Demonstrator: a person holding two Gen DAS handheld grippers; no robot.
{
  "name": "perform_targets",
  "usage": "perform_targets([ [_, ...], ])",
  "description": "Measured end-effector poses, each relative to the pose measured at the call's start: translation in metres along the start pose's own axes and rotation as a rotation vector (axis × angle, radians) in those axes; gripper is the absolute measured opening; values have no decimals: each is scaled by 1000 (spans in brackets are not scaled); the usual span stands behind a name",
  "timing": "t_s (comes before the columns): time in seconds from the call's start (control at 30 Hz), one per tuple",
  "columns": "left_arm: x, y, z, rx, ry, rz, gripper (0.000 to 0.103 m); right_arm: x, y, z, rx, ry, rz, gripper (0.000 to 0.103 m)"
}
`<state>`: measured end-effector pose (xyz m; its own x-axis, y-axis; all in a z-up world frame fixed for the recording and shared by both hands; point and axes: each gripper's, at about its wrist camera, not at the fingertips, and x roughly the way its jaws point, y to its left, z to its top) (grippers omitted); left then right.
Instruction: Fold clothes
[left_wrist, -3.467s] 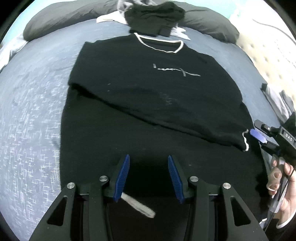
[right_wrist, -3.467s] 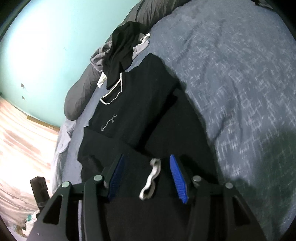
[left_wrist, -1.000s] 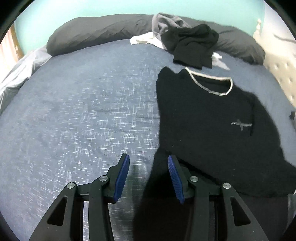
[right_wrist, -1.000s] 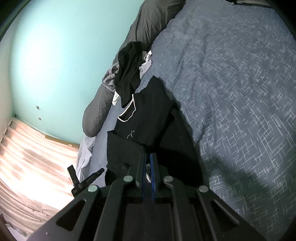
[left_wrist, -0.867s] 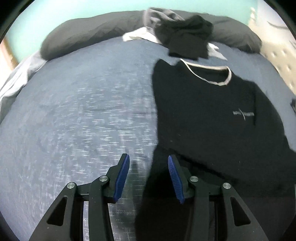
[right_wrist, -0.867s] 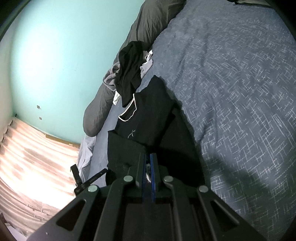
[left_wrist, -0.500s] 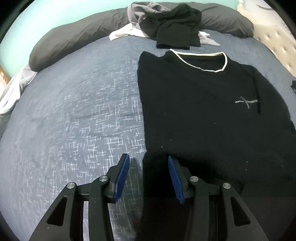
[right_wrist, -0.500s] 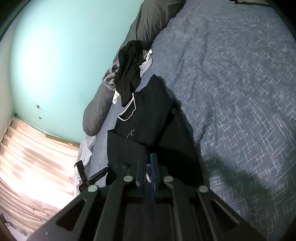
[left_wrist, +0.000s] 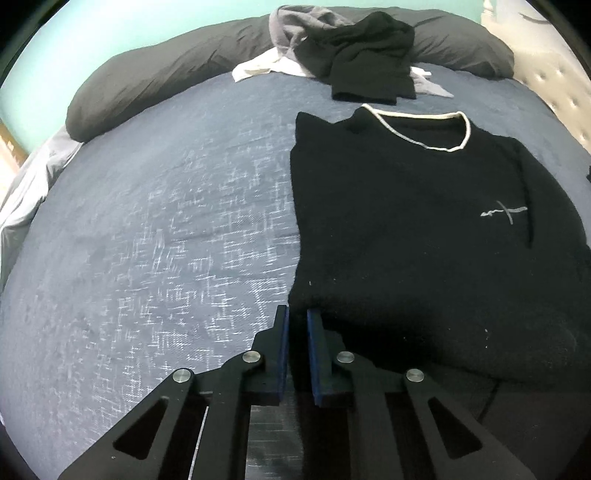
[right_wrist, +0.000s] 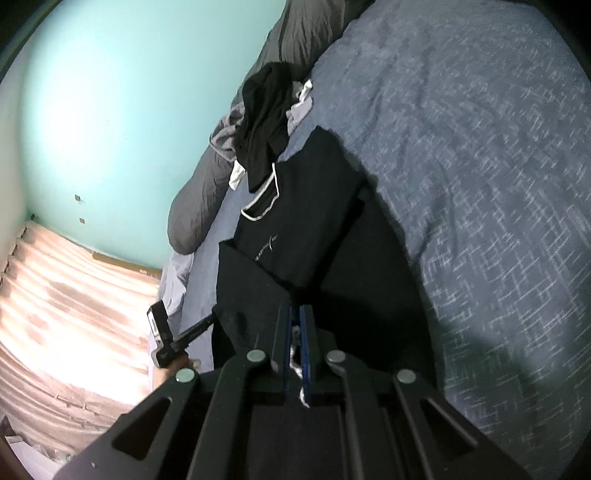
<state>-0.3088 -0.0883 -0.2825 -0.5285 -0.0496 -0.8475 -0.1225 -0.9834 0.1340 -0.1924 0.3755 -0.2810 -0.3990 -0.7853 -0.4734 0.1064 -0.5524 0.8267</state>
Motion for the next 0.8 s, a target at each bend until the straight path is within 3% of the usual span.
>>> perform_targets([
  [0.23, 12, 12, -2, -42, 23, -19, 10, 26, -23, -12, 50, 71, -83, 4],
  [0.5, 14, 15, -3, -46, 34, -41, 12, 26, -47, -6, 130, 43, -107, 9],
  [0.53, 14, 15, -4, -44, 34, -43, 12, 23, -49, -7, 145, 36, -100, 11],
  [0.6, 14, 16, -4, -46, 34, -46, 12, 16, -46, -8, 153, 22, -79, 41],
  [0.63, 14, 17, -4, -51, 34, -49, 12, 15, -42, -9, 142, 25, -71, 46],
  [0.73, 13, 19, -5, -66, 34, -55, 12, 19, -25, -15, 67, 55, -86, 47],
  [0.8, 13, 19, -5, -73, 36, -56, 12, 27, -15, -21, 9, 84, -140, 47],
])
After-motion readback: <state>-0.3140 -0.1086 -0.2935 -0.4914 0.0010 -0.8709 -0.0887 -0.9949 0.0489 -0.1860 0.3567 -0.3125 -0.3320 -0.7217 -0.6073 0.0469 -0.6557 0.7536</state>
